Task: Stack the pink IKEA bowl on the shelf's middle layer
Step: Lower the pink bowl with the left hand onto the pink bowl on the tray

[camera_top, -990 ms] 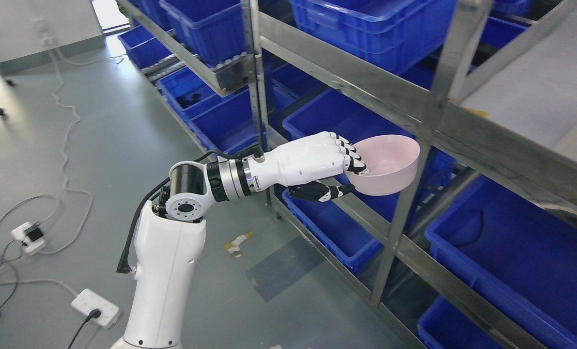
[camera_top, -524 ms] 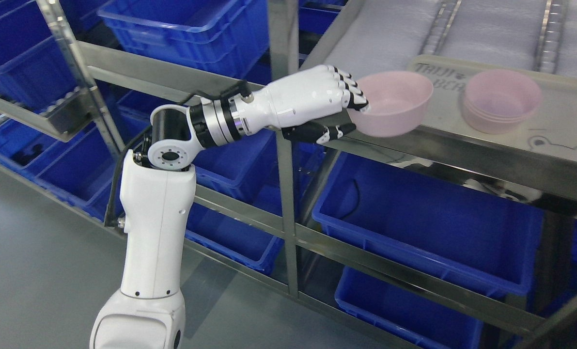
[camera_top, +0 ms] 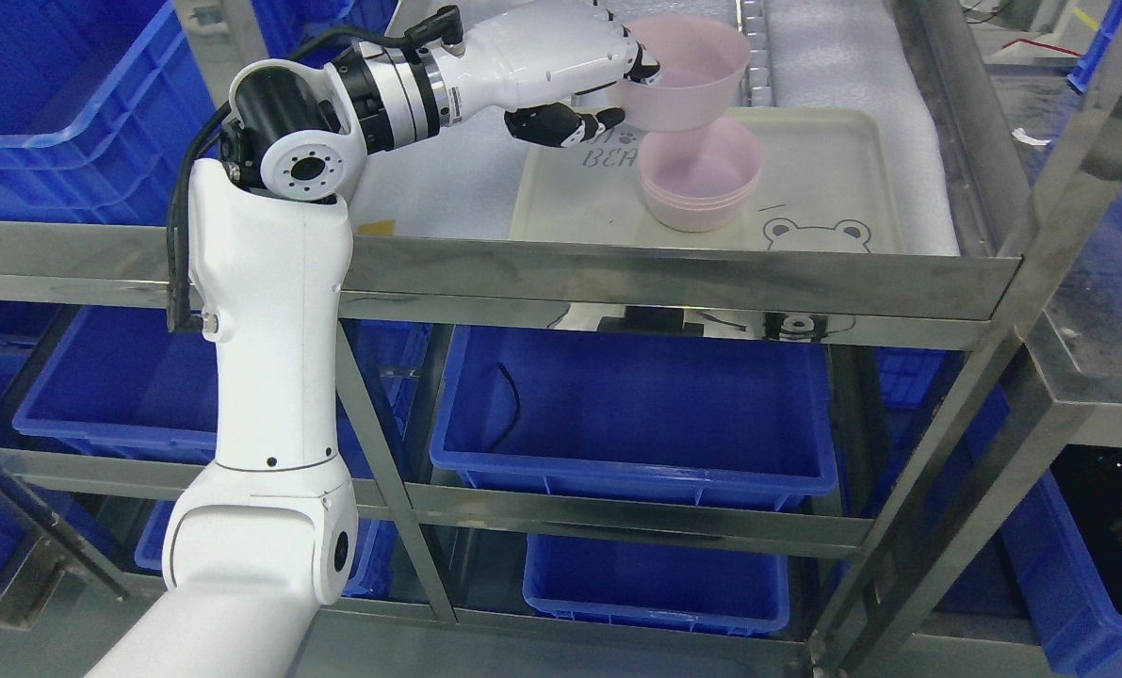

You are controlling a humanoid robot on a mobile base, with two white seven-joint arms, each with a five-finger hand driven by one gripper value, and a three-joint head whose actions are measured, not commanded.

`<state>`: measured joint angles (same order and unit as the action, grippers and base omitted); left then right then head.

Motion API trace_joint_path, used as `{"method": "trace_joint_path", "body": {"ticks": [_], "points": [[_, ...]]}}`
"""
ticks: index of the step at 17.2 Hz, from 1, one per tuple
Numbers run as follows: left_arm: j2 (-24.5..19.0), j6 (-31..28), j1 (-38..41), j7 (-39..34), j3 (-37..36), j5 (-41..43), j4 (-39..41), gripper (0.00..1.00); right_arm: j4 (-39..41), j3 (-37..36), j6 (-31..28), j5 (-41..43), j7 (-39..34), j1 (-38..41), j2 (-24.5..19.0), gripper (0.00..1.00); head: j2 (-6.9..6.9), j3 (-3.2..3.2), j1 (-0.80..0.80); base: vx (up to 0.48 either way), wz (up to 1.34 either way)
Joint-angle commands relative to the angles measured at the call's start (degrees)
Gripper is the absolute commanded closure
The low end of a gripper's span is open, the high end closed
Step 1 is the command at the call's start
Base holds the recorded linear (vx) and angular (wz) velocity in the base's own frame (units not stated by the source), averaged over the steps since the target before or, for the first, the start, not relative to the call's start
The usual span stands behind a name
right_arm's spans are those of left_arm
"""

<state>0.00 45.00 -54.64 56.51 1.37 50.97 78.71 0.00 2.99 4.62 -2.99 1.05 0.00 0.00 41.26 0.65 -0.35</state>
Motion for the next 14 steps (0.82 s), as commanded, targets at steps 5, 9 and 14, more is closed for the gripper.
{"method": "trace_joint_path", "body": {"ticks": [5,9,14], "points": [[-1.00,0.00,-0.47,-0.87,0.66,7.92,-9.98,0.90,1.00,0.00,0.04,0.00,0.00,0.26,1.00,0.00,0.00,0.00,0.00,0.024,-0.18],[-1.00,0.00,-0.12,-4.83,-4.60,3.97,-10.68,0.89,1.00,0.00,0.04,0.00,0.00,0.26,1.00,0.00,0.00,0.00,0.00,-0.011,-0.03],[-1.00,0.00,0.68,-5.71,-8.47,4.83,-12.78,0.89,1.00,0.00,0.04,0.00,0.00,0.26,1.00,0.00,0.00,0.00,0.00,0.006,-0.06]]}}
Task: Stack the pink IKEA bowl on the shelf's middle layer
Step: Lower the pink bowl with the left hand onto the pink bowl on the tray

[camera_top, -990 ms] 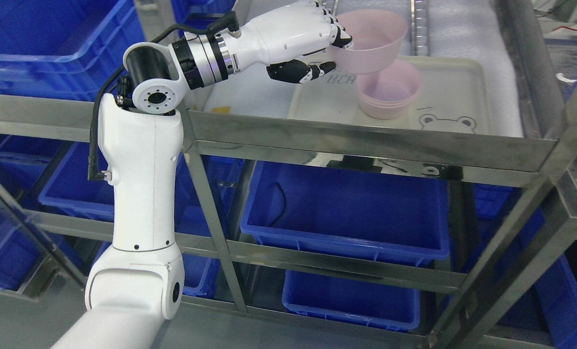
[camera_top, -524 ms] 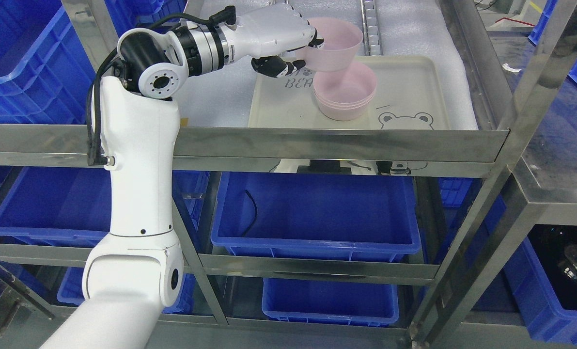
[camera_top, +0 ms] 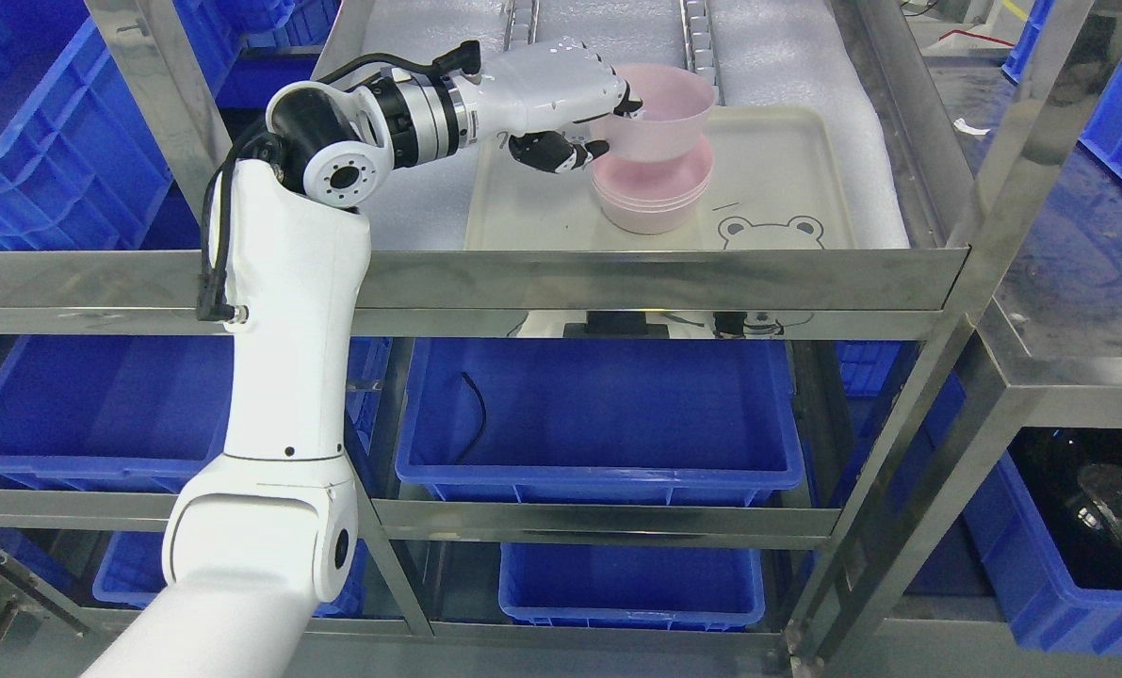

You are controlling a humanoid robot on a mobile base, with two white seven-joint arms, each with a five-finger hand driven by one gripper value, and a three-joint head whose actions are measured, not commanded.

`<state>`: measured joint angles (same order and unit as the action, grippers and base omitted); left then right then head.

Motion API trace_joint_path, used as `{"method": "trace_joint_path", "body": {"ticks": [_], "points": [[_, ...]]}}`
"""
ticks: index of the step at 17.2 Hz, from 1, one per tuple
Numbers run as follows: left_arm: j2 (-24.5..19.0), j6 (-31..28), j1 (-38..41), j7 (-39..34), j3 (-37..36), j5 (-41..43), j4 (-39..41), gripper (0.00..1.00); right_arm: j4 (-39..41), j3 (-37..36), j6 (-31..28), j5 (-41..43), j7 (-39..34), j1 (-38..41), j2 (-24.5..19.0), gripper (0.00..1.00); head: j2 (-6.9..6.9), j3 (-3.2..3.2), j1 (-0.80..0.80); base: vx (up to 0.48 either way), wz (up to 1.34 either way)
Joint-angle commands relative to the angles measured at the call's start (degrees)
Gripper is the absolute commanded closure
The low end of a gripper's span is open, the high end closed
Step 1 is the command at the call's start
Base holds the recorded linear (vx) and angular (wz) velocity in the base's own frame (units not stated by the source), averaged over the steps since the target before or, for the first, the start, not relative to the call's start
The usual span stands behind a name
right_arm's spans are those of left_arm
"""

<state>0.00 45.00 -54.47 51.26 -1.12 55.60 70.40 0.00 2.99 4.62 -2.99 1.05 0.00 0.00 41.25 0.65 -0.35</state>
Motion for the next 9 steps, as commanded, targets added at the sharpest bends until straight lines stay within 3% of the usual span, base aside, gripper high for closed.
{"method": "trace_joint_path", "body": {"ticks": [1,9], "points": [[-1.00,0.00,0.50,-0.46,-5.74,1.34,-4.48,0.89,1.00,0.00,0.04,0.00,0.00,0.27,1.00,0.00,0.00,0.00,0.00,0.012,-0.04],[-1.00,0.00,0.15,-0.38,-5.30,6.54,-4.22,0.88,1.00,0.00,0.04,0.00,0.00,0.27,1.00,0.00,-0.01,0.00,0.00,0.001,-0.02]]}}
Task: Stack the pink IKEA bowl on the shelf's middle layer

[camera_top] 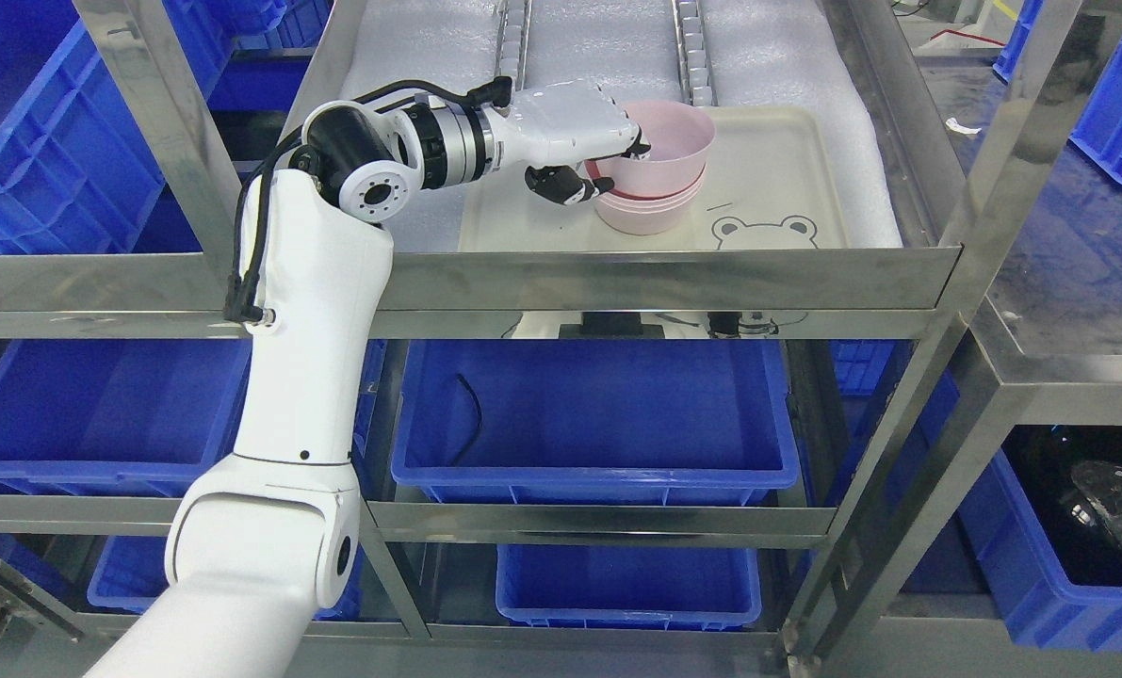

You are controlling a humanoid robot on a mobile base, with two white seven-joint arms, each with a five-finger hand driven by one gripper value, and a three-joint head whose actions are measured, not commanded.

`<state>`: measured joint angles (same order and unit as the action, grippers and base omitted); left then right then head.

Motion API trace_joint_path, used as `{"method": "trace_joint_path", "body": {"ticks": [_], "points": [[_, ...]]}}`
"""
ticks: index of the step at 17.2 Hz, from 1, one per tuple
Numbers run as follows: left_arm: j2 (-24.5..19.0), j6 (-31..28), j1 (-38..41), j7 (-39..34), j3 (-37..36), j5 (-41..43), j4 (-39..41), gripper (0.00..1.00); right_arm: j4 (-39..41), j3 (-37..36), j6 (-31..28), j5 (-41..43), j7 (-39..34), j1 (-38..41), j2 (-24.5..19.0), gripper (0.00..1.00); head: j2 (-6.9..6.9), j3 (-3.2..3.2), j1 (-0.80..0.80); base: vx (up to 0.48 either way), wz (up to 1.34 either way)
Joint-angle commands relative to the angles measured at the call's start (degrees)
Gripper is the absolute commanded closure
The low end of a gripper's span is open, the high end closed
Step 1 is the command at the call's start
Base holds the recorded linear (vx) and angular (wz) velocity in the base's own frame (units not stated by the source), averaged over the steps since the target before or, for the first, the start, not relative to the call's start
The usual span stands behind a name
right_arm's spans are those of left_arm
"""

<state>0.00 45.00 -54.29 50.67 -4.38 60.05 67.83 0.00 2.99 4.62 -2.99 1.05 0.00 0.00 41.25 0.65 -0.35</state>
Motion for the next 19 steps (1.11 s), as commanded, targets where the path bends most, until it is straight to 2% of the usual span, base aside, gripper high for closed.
{"method": "trace_joint_path", "body": {"ticks": [1,2,3,6,7,8,9,11,12,16,17,19], "points": [[-1.00,0.00,-0.02,0.22,-1.78,2.17,-1.73,0.85,1.00,0.00,0.04,0.00,0.00,0.26,1.00,0.00,0.00,0.00,0.00,0.000,0.00],[-1.00,0.00,-0.02,0.22,-1.43,2.09,-1.74,0.80,1.00,0.00,0.04,0.00,0.00,0.18,1.00,0.00,0.00,0.00,0.00,0.000,0.00],[-1.00,0.00,-0.02,0.22,-0.99,2.00,-1.74,0.71,1.00,0.00,0.04,0.00,0.00,0.26,1.00,0.00,0.00,0.00,0.00,0.000,0.00],[-1.00,0.00,-0.02,-0.30,1.29,1.04,-1.74,0.30,1.00,0.00,0.04,0.00,0.00,0.26,1.00,0.00,0.00,0.00,0.00,-0.001,0.01],[-1.00,0.00,-0.11,-1.17,2.08,0.16,-1.65,0.24,1.00,0.00,0.04,0.00,0.00,0.26,1.00,0.00,0.00,0.00,0.00,0.000,0.00],[-1.00,0.00,-0.11,-3.10,3.48,-2.46,-1.65,0.16,1.00,0.00,0.04,0.00,0.00,0.26,1.00,0.00,0.00,0.00,0.00,0.000,0.00],[-1.00,0.00,-0.28,-4.86,4.37,-9.79,-1.65,0.08,1.00,0.00,0.04,0.00,0.00,0.26,1.00,0.00,0.00,0.00,0.00,0.000,0.00],[-1.00,0.00,-0.46,-4.96,4.64,-21.24,-1.56,0.03,1.00,0.00,0.04,0.00,0.00,0.26,1.00,0.00,0.00,0.00,0.00,0.000,0.00],[-1.00,0.00,-0.46,-5.05,5.07,-24.34,-1.56,0.01,1.00,0.00,0.04,0.00,0.00,0.26,1.00,0.00,0.00,0.00,0.00,0.000,0.00],[-1.00,0.00,1.20,-5.22,5.70,-29.90,-0.08,0.00,1.00,0.00,0.04,0.00,0.00,0.26,1.00,0.00,0.00,0.00,0.00,0.000,0.00],[-1.00,0.00,2.43,-5.66,4.30,-30.86,1.59,0.00,1.00,0.00,0.04,0.00,0.00,0.26,1.00,0.00,0.00,0.00,0.00,-0.015,0.02],[-1.00,0.00,6.81,-8.29,-6.03,-35.94,6.94,0.00,1.00,0.00,0.04,0.00,0.00,0.26,1.00,0.00,0.00,0.00,0.00,-0.019,0.05]]}}
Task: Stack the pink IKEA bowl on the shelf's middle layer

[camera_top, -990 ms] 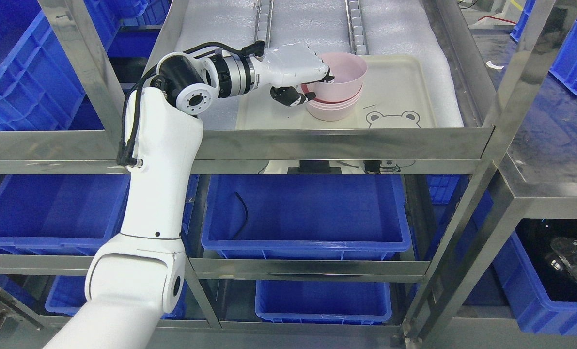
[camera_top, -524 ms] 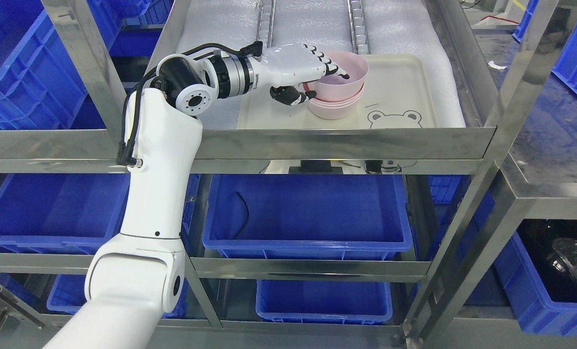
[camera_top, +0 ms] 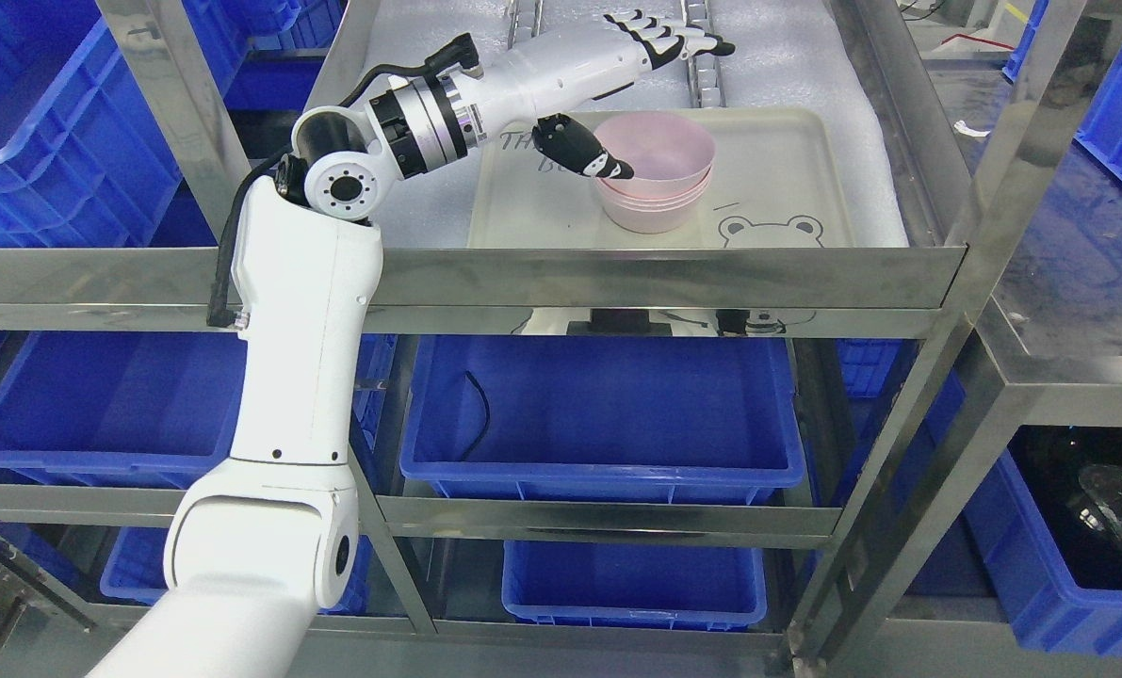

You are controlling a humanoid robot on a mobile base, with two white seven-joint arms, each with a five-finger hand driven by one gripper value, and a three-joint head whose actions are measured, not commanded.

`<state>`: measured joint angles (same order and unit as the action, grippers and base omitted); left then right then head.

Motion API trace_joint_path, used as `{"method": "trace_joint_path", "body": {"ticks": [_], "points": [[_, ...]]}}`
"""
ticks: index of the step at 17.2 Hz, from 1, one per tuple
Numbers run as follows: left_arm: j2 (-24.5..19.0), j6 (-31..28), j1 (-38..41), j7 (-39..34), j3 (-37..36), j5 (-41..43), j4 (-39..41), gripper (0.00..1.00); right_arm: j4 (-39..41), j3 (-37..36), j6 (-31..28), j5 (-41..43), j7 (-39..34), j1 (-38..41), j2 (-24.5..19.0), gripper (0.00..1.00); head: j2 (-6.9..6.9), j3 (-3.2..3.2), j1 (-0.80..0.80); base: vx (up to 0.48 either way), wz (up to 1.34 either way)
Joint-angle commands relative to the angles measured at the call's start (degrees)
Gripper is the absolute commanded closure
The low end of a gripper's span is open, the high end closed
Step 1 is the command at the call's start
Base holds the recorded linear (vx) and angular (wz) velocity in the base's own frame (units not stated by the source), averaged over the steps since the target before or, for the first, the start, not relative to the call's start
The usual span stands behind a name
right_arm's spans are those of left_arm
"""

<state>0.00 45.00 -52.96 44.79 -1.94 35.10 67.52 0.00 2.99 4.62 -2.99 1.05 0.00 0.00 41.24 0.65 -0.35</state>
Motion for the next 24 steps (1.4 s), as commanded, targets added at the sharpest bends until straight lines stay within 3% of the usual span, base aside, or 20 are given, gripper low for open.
{"method": "trace_joint_path", "body": {"ticks": [1,5,8,11,15,17,21,24], "points": [[-1.00,0.00,8.28,-3.90,-14.08,-12.32,9.97,0.00,1.00,0.00,0.04,0.00,0.00,0.18,1.00,0.00,0.00,0.00,0.00,-0.022,0.07],[-1.00,0.00,21.10,-4.18,-30.37,-12.33,12.02,0.00,1.00,0.00,0.04,0.00,0.00,0.18,1.00,0.00,0.00,0.00,0.00,-0.032,0.03],[-1.00,0.00,30.69,-3.65,-33.83,-12.24,12.02,0.00,1.00,0.00,0.04,0.00,0.00,0.27,1.00,0.00,0.00,0.00,0.00,-0.039,-0.04],[-1.00,0.00,40.26,-3.65,-27.45,-12.24,11.67,0.00,1.00,0.00,0.04,0.00,0.00,0.27,1.00,0.00,-0.01,0.00,0.00,-0.056,-0.12],[-1.00,0.00,54.86,-5.31,-8.91,-17.58,7.21,0.00,1.00,0.00,0.04,0.00,0.00,0.18,1.00,0.00,0.00,0.00,0.00,-0.029,-0.08],[-1.00,0.00,59.61,-13.27,-3.97,-24.60,4.57,0.01,1.00,0.00,0.04,0.00,0.00,0.27,1.00,0.00,0.00,0.00,0.00,0.008,0.03],[-1.00,-0.41,62.62,-35.50,0.01,-28.31,4.02,0.01,1.00,0.00,0.04,0.00,0.00,0.27,1.00,0.00,0.00,0.00,0.00,0.014,0.06],[-1.00,-13.22,62.80,-40.48,0.01,-35.94,10.84,0.01,1.00,0.00,0.04,0.00,0.00,0.18,1.00,0.00,0.00,0.00,0.00,0.003,0.02]]}}
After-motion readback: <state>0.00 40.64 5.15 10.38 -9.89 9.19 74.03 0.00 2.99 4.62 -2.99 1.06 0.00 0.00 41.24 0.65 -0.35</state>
